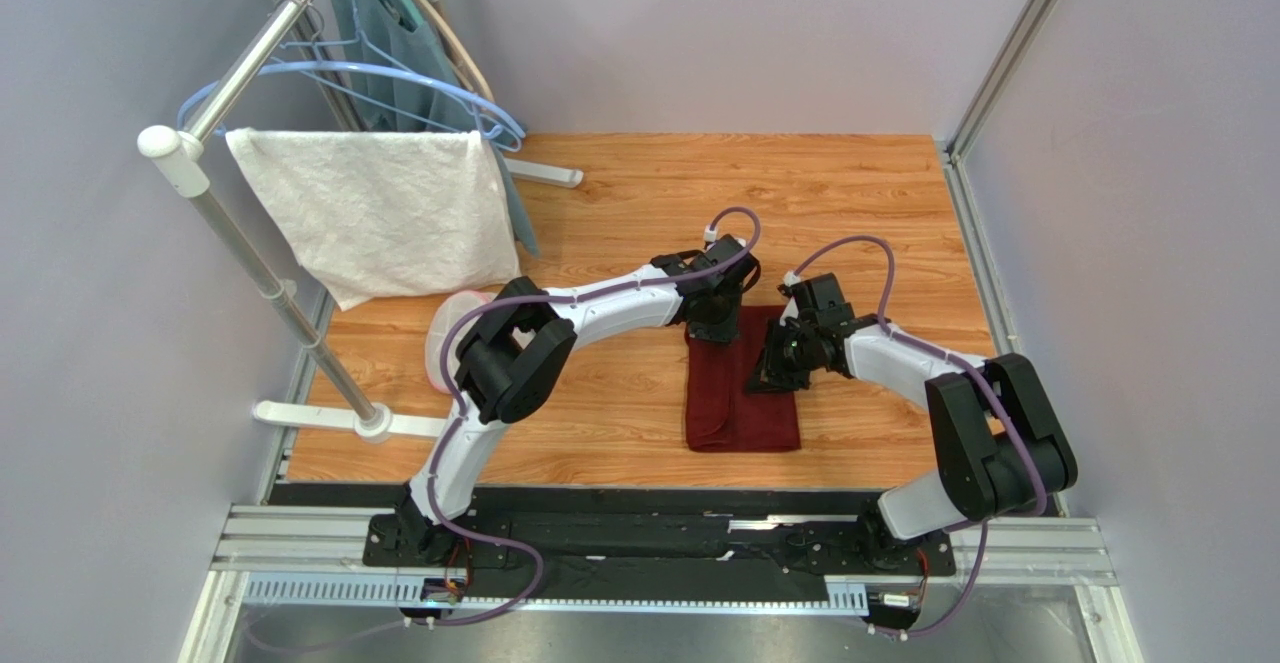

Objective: Fold the napkin into a case and place the utensils inside
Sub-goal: Fold the lower triangle-folded napkin at the center of the board.

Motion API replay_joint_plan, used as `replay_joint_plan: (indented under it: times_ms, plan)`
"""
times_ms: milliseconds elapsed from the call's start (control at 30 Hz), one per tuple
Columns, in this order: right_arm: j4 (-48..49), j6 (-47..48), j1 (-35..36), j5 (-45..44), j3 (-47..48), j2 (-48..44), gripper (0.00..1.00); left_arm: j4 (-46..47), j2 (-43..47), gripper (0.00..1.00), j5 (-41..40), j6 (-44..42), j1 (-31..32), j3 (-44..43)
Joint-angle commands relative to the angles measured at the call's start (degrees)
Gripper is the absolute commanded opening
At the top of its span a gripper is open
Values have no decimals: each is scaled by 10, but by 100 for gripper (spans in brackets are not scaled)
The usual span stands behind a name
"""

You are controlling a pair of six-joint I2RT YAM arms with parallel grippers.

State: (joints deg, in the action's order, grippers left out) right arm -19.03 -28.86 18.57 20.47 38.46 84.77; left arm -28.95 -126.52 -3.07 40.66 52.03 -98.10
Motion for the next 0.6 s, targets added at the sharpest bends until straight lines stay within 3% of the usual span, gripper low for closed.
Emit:
replay_joint_plan:
  times_ms: [0, 567]
  plan:
    - [12, 7, 1, -24, 2, 6, 0, 12, 0, 0, 8, 2, 3, -26]
    - [11, 6, 0, -16, 8, 10, 0, 18, -22, 0, 25, 12, 3, -41]
